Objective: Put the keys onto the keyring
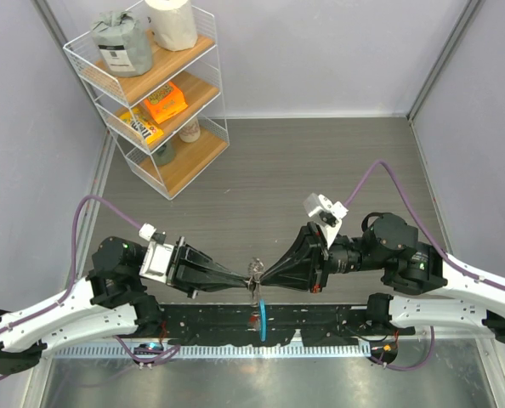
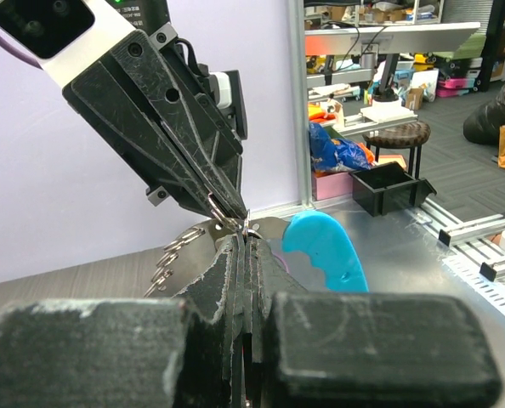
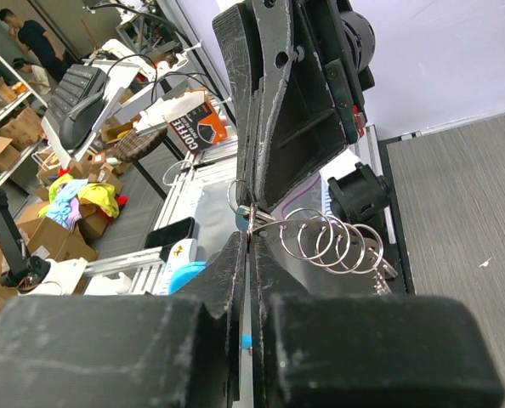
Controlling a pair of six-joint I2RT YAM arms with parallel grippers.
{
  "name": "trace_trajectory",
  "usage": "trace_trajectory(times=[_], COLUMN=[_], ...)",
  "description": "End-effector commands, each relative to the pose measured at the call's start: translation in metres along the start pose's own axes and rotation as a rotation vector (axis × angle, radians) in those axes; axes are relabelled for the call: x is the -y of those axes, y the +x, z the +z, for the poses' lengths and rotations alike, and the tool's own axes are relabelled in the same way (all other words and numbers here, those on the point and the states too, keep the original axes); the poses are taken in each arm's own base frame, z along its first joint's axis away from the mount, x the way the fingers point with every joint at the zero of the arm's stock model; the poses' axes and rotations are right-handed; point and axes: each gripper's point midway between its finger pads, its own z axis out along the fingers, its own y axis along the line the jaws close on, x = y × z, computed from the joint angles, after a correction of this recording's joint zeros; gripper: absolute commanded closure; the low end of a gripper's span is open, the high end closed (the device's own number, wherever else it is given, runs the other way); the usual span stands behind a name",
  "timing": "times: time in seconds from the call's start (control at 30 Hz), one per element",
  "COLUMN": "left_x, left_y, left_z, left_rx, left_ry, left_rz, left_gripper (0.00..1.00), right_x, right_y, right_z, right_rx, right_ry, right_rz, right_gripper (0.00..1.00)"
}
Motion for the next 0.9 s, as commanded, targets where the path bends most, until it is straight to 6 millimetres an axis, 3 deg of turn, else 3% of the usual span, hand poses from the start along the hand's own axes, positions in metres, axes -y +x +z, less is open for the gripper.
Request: trace_trajectory(times=[0.0,0.43,0.87], left_x=[0.001,-0.009,-0.008], left_y=[-0.011,-0.011,-0.011], left_z=[0.001,0.0,0.0], left_rx=[0.043,0.04,0.041], left_ry=[0.006,-0.052,-0.046], left_rz=[0.031,0.03,0.029], left_gripper=[1.0,1.0,1.0], right_x=[-0.013,-0.025,-0.015], right_y=[-0.023,-0.011,-0.019], right_z=[0.0,-0.002,0.004], right_rx=[0.084,0.027,0.061], right_ry=[-0.05,-0.126,-0.074], right_rz=[-0.026,-0.02,-0.006], right_gripper=[0.94,0.94,0.94])
